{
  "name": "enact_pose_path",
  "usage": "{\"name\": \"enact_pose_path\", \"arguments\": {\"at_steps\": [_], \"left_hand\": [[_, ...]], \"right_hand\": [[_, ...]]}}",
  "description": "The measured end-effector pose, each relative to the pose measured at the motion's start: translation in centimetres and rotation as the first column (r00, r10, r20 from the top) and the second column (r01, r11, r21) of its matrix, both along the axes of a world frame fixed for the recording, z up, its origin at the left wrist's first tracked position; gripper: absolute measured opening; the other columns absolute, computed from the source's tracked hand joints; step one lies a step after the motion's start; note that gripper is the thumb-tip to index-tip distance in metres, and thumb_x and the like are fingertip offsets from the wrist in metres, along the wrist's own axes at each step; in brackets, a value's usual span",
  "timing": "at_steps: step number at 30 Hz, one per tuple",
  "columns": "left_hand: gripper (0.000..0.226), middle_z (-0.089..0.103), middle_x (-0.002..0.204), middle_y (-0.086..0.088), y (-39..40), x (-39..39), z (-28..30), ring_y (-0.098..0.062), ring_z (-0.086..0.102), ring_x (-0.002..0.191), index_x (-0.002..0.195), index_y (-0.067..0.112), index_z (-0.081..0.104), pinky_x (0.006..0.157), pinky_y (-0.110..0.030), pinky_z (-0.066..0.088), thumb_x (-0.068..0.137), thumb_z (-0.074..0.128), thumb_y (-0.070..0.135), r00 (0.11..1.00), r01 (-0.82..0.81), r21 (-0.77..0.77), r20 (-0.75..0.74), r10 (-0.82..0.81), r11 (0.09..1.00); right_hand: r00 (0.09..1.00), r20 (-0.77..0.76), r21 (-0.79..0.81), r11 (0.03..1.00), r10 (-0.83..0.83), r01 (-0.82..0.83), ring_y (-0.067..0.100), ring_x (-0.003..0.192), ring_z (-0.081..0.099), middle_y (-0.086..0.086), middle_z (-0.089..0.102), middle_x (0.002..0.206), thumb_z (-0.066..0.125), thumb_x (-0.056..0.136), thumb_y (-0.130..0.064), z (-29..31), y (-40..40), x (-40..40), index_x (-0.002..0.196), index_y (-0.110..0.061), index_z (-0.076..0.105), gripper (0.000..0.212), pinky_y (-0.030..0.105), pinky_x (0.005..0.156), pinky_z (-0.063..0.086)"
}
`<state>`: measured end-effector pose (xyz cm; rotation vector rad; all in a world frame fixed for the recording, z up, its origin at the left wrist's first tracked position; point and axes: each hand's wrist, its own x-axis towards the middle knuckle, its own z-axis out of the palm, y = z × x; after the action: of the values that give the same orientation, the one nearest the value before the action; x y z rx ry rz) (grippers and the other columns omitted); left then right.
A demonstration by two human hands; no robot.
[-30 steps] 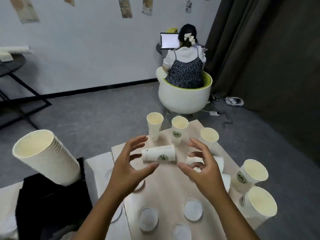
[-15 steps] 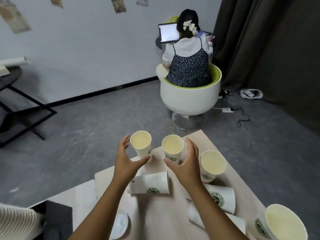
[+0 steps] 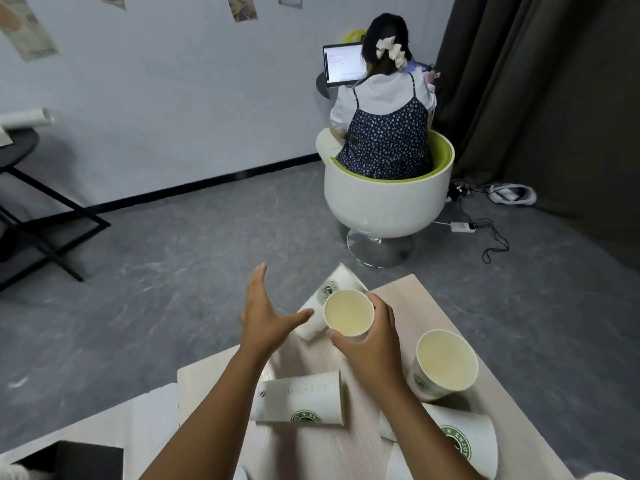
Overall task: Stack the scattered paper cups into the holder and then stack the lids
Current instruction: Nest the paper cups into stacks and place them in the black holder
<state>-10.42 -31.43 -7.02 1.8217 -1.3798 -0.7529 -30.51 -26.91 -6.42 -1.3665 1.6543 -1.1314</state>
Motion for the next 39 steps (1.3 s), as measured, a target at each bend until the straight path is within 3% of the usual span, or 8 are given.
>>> {"name": "enact_pose_path", "arguments": {"at_steps": [5, 10, 14, 16, 20, 23, 31, 39], "left_hand": [[0.121, 0.028, 0.170, 0.004, -4.0, -1.7, -2.3, -0.023, 0.024, 0.158, 0.162, 0.050, 0.005, 0.120, -0.052, 0.022, 0.070, 0.084, 0.054, 0.921, 0.303, 0.265, 0.166, -0.353, 0.915], [0.095, 0.052, 0.156, 0.002, -7.2, -5.4, -5.2, -0.023, 0.051, 0.141, 0.157, 0.036, 0.033, 0.107, -0.034, 0.039, 0.070, 0.061, 0.060, 0.824, 0.463, 0.359, 0.162, -0.543, 0.810], [0.079, 0.067, 0.134, 0.008, -6.4, -5.3, -6.5, -0.026, 0.061, 0.126, 0.140, 0.048, 0.042, 0.097, -0.038, 0.043, 0.065, 0.061, 0.063, 0.839, 0.446, 0.273, 0.205, -0.505, 0.852], [0.073, 0.070, 0.123, 0.018, -5.3, -4.2, -6.1, -0.016, 0.066, 0.117, 0.130, 0.058, 0.047, 0.094, -0.035, 0.048, 0.061, 0.073, 0.063, 0.907, 0.403, 0.156, 0.063, -0.416, 0.902], [0.078, 0.069, 0.122, 0.023, -1.9, -1.3, -3.4, -0.003, 0.068, 0.108, 0.132, 0.042, 0.056, 0.089, -0.025, 0.055, 0.064, 0.094, 0.034, 0.944, 0.268, 0.009, -0.201, -0.260, 0.964], [0.077, 0.069, 0.122, 0.021, 1.5, 0.9, -1.1, -0.007, 0.068, 0.112, 0.130, 0.037, 0.056, 0.087, -0.027, 0.058, 0.066, 0.091, 0.012, 0.945, 0.197, -0.039, -0.259, -0.200, 0.980], [0.073, 0.068, 0.123, 0.009, 13.1, 5.4, 7.5, -0.015, 0.068, 0.109, 0.129, 0.037, 0.055, 0.076, -0.031, 0.060, 0.068, 0.082, 0.008, 0.928, 0.098, -0.094, -0.350, -0.125, 0.991], [0.080, 0.067, 0.127, 0.001, 24.7, 7.7, 14.1, -0.023, 0.068, 0.111, 0.134, 0.039, 0.054, 0.085, -0.033, 0.058, 0.069, 0.083, 0.004, 0.931, -0.022, -0.235, -0.358, -0.065, 0.972]], "right_hand": [[0.999, 0.003, -0.032, 0.999, -0.041, 0.041, 0.009, 0.122, 0.053, -0.014, 0.053, 0.127, 0.075, 0.049, -0.061, -0.1, 0.5, 1.2, 0.129, -0.030, 0.052, 0.088, 0.018, 0.093, 0.040], [0.997, 0.004, -0.085, 0.993, -0.076, 0.076, -0.002, 0.112, 0.052, -0.022, 0.052, 0.121, 0.083, 0.051, -0.048, -1.4, 0.0, 0.6, 0.130, -0.029, 0.055, 0.086, 0.003, 0.089, 0.038], [0.996, 0.006, -0.082, 0.993, -0.090, 0.090, -0.002, 0.116, 0.053, -0.025, 0.053, 0.123, 0.081, 0.054, -0.048, -1.7, 0.6, 0.3, 0.130, -0.035, 0.053, 0.082, 0.020, 0.098, 0.047], [0.994, 0.038, -0.094, 0.990, -0.099, 0.102, -0.001, 0.118, 0.056, -0.027, 0.055, 0.124, 0.081, 0.054, -0.051, -1.1, 1.2, 0.2, 0.131, -0.039, 0.052, 0.083, 0.032, 0.097, 0.052], [0.984, 0.167, -0.121, 0.990, -0.056, 0.077, 0.006, 0.119, 0.062, -0.022, 0.063, 0.125, 0.091, 0.054, -0.042, 2.0, 2.7, 0.0, 0.131, -0.039, 0.053, 0.086, 0.043, 0.090, 0.060], [0.982, 0.189, -0.177, 0.983, -0.011, 0.045, 0.009, 0.119, 0.064, -0.015, 0.066, 0.127, 0.095, 0.054, -0.040, 6.3, 3.9, -0.2, 0.131, -0.031, 0.057, 0.086, 0.044, 0.096, 0.057], [0.926, 0.348, -0.393, 0.920, 0.148, 0.001, 0.018, 0.117, 0.068, -0.007, 0.069, 0.127, 0.094, 0.048, -0.060, 23.0, 8.1, -1.4, 0.133, -0.028, 0.057, 0.097, 0.047, 0.098, 0.056], [0.711, 0.515, -0.406, 0.867, 0.478, -0.288, 0.018, 0.097, 0.073, 0.006, 0.075, 0.113, 0.084, 0.059, -0.039, 30.2, 12.9, 3.4, 0.131, -0.021, 0.060, 0.078, 0.029, 0.075, 0.058]]}}
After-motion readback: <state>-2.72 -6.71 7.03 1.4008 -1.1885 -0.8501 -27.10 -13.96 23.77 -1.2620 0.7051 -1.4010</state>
